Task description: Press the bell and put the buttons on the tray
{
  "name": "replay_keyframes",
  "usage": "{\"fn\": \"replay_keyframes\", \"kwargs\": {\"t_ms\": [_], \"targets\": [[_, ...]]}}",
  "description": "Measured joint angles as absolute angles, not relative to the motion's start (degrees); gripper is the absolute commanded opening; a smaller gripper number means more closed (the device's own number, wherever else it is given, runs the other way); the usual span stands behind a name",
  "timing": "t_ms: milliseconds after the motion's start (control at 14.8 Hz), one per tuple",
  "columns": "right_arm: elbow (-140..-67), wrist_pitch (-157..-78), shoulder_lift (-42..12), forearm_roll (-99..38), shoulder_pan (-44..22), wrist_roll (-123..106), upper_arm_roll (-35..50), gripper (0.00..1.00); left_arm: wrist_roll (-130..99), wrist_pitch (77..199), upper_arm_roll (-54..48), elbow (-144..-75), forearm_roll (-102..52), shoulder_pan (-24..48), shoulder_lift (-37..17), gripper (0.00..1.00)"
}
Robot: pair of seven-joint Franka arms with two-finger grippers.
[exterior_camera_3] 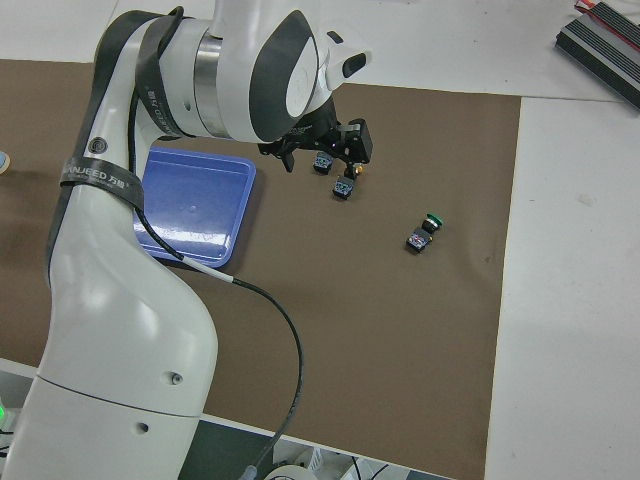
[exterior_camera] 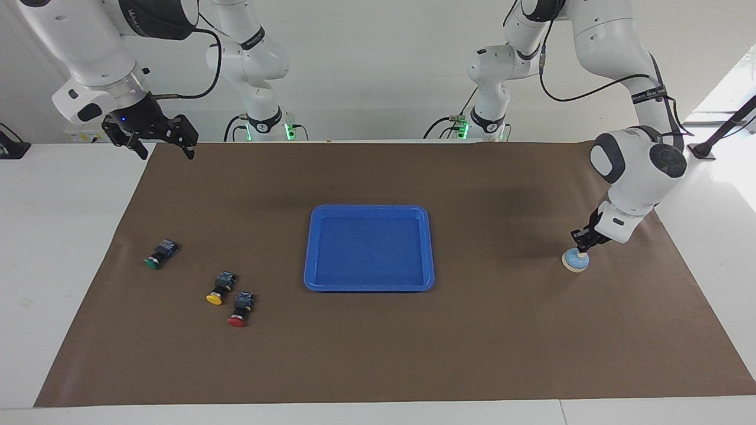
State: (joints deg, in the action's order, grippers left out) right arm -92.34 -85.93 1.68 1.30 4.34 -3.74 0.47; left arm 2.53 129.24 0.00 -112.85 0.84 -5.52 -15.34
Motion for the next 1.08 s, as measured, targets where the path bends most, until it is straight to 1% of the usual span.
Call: {"fn": "replay_keyframes", "kwargs": {"t_ms": [68,135,202,338,472,608,742,878,1080], "targets": [[-92.34,-85.96,1.68,1.3,4.31,-3.74,0.47,1.0,2.69,128.7,-0.02,-112.63,0.84,-5.5,-15.37,0.4],[-92.34,-86.02,1.69,1.3,4.3,-3.74,0.47,1.0,2.79,126.79,-0.08,-111.89,0.84,-5.44,-15.39,0.61],[-92.35,-86.15,1.69,1.3,4.28,-3.74,0.47,1.0,2.85,123.07,-0.16,-110.11,0.84,-5.3,-15.34,1.0],[-92.42,-87.09,1.69,1.3,3.81,-3.74,0.51,1.0,2.87,113.05,-0.23,-103.92,0.84,-4.75,-14.65,1.0],[-92.79,-89.07,1.69,1.3,2.58,-3.74,0.53,1.0,2.86,103.74,-0.53,-98.41,0.84,-4.66,-12.24,1.0],[-94.26,-92.54,1.63,1.3,1.92,-3.74,0.6,1.0,2.86,97.87,-0.68,-96.27,0.84,-4.64,-8.44,1.0],[-96.52,-96.7,0.82,1.3,1.84,-3.74,0.99,1.0,2.87,92.76,-0.74,-96.14,0.83,-4.07,-4.49,1.0],[-97.34,-101.06,-2.42,1.39,1.82,-3.74,1.91,1.0,2.85,87.69,-0.8,-96.18,0.83,-3.14,-1.07,1.0],[-97.29,-108.44,-9.74,1.71,-0.16,-3.3,2.69,1.0,2.85,83.54,-0.85,-96.31,0.83,-2.4,1.93,1.0]]}}
